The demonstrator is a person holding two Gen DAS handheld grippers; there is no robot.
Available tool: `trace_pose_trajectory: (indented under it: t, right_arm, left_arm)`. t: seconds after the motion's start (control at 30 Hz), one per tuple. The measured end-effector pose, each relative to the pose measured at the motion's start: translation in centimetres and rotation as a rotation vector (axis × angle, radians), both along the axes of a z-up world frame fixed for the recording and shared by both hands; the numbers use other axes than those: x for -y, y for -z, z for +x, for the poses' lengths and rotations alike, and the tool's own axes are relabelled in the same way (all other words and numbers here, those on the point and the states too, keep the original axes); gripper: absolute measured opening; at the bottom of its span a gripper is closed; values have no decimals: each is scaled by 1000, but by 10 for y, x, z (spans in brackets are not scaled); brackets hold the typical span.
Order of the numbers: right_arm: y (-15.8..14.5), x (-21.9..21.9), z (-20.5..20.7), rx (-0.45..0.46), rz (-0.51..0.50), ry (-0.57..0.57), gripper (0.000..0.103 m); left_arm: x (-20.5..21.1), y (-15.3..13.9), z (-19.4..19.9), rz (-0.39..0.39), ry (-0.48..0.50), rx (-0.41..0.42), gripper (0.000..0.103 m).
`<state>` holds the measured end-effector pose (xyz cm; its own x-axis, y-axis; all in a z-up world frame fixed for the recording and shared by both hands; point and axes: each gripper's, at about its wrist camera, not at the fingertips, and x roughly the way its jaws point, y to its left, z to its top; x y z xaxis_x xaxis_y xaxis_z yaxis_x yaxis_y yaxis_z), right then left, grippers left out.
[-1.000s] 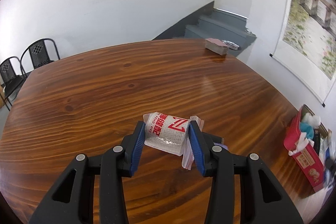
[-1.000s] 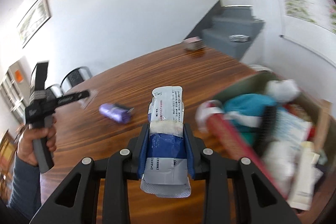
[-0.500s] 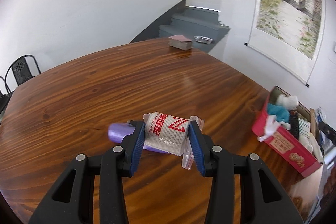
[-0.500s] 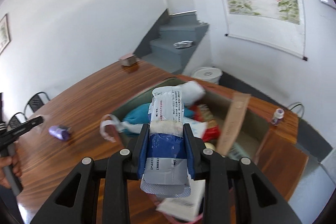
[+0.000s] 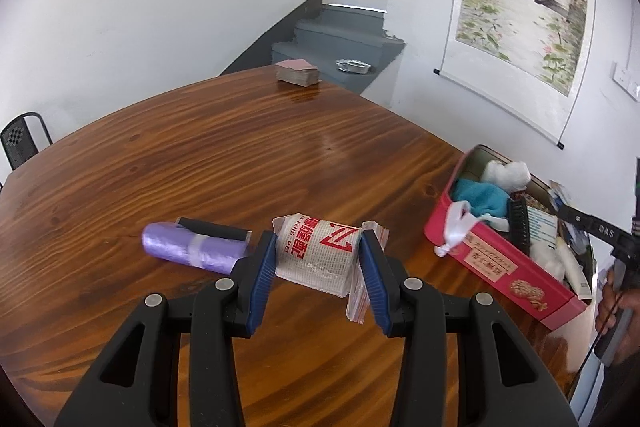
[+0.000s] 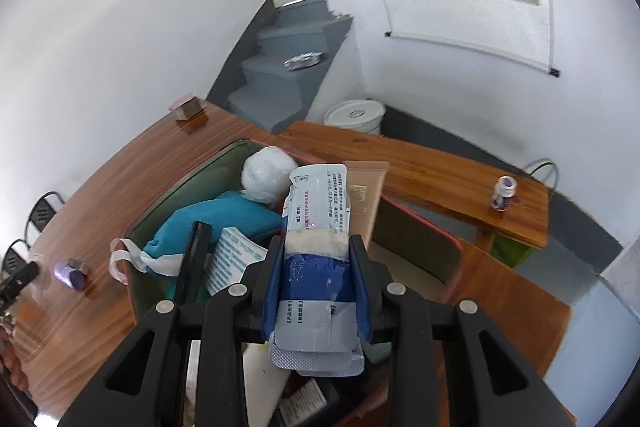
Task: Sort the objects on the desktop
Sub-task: 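Carry the packet and sachet strip into the pink tin and open both tools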
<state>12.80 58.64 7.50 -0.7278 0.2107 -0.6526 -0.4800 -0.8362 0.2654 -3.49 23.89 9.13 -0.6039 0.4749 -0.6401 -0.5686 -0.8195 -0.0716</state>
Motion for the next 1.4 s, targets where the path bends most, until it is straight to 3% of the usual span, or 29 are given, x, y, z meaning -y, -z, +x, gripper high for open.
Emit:
trace_pose_trajectory:
  t: [0.2,0.43,0.73,1.1,1.2,1.27,1.4]
  right_arm:
    - [5,2,-7,29,-15,-114,34]
    - [10,-1,0,40,13,-129,34]
    - [-17,4,24,-82,122,-96,37]
    - [-22,-9,47,-147,109,-64,38]
    - [-20,-15,47,-147,97,-52,38]
    - [-17,-18,46,-144,88,-49,38]
    - [-15,-18,49,-137,85,-56,38]
  left_arm:
    - [-18,3,10,0,25,18,45]
    - [-51,-2,30,21,107,29,45]
    - [-101,-7,52,5,214,28,45]
    - [-161,-12,79,-3,340,27,45]
    - [-177,-9,87,-9,383,44,49]
    - [-184,-5,91,-19,397,53,61]
    - [-190,-1,98,-31,411,44,61]
